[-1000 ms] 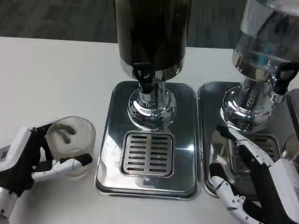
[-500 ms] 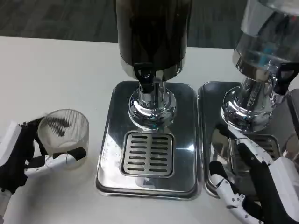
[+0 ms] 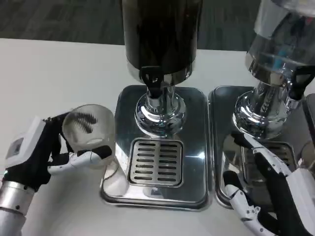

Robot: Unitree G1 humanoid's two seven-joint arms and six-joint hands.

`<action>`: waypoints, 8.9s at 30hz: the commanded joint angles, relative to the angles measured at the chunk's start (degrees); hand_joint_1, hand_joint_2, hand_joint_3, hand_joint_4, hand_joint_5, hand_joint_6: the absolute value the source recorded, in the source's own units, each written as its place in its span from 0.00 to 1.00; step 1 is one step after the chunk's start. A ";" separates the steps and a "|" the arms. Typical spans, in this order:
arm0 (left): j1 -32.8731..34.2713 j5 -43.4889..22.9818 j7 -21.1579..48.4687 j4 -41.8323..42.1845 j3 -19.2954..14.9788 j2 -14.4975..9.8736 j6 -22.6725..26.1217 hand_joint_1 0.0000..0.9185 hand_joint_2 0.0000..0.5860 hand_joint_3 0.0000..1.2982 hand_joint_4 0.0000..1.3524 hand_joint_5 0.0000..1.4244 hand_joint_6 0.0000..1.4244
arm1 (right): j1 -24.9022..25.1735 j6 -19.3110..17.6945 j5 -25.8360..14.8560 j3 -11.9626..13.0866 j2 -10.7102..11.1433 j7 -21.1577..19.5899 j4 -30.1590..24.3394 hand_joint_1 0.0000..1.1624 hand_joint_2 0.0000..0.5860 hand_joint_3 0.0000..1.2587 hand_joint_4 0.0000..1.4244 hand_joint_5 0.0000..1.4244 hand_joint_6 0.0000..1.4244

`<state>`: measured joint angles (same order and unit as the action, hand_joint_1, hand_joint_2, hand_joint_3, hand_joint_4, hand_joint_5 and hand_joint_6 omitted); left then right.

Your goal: Grasp the cup under the faucet to collect the drink, then remove the cup.

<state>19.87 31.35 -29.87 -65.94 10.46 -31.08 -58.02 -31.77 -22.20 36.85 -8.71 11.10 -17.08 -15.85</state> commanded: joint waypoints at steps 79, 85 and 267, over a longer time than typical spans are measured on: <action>7.65 3.26 12.03 2.18 11.77 3.54 7.83 0.05 0.02 0.19 0.00 0.01 0.03 | -2.17 -0.04 -1.16 -0.88 -2.92 1.55 -4.44 0.27 0.68 0.16 0.15 0.16 0.13; 6.98 6.97 8.22 5.89 12.42 1.99 11.15 0.05 0.01 0.15 0.00 0.00 0.00 | -2.06 -0.15 -2.03 -0.77 -2.82 2.20 -4.23 0.27 0.68 0.16 0.15 0.17 0.15; 8.55 -50.23 101.18 30.55 -13.17 7.04 30.27 0.00 0.09 0.25 0.15 0.16 0.19 | 3.59 -3.74 -10.20 -1.54 -7.24 -1.23 8.29 0.26 0.69 0.23 0.22 0.18 0.12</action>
<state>30.97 -21.72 69.45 -35.99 -4.81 -23.50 -25.90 -27.97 -25.72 27.10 -10.50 3.52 -18.67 -6.98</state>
